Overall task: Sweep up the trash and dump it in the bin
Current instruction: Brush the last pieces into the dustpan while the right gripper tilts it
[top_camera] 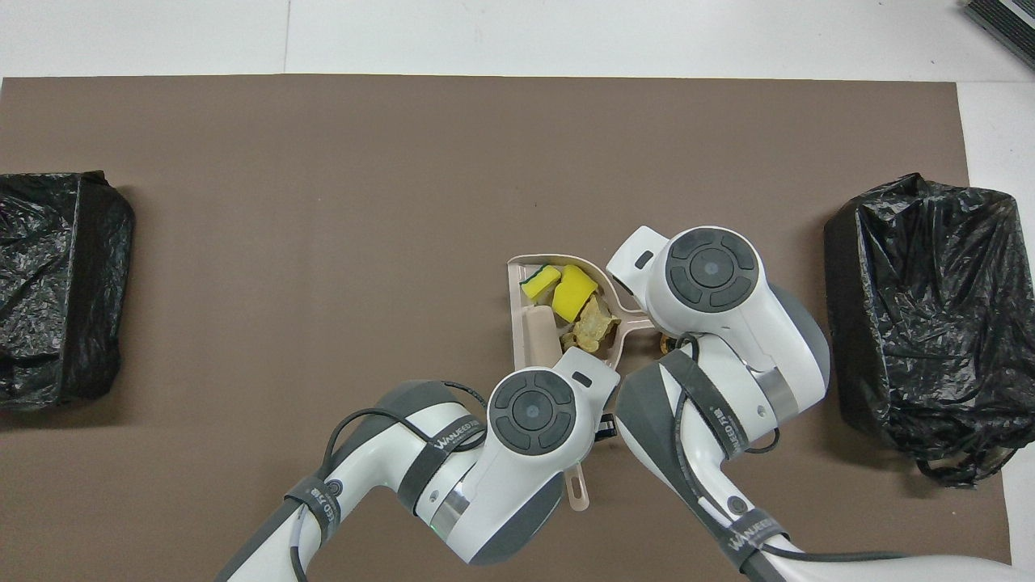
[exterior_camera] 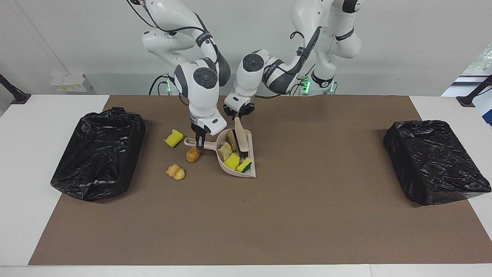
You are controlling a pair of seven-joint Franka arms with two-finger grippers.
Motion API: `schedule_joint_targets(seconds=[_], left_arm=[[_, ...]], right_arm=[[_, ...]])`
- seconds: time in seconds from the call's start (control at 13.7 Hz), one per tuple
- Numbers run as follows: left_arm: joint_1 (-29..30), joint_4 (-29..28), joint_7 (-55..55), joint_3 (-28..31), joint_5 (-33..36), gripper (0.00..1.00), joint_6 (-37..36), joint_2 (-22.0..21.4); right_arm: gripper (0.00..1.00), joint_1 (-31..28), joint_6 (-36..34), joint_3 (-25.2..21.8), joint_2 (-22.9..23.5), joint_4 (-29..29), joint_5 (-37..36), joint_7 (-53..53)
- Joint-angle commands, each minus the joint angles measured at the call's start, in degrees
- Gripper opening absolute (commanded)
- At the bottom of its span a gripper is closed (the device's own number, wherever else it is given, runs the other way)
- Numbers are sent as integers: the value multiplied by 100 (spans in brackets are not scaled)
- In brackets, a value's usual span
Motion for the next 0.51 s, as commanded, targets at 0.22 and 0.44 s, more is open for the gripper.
schedule_joint_targets(seconds=[0.22,0.44], left_arm=[[339,25,8,114,-5,0,-1463,-653],[409,-596,17,114,127,0,-1650,-1048]], right_arm=[[0,-537,891,43,-188,-648,766,-639],[0,-644,1340,52,-189,-780,1407,-807]])
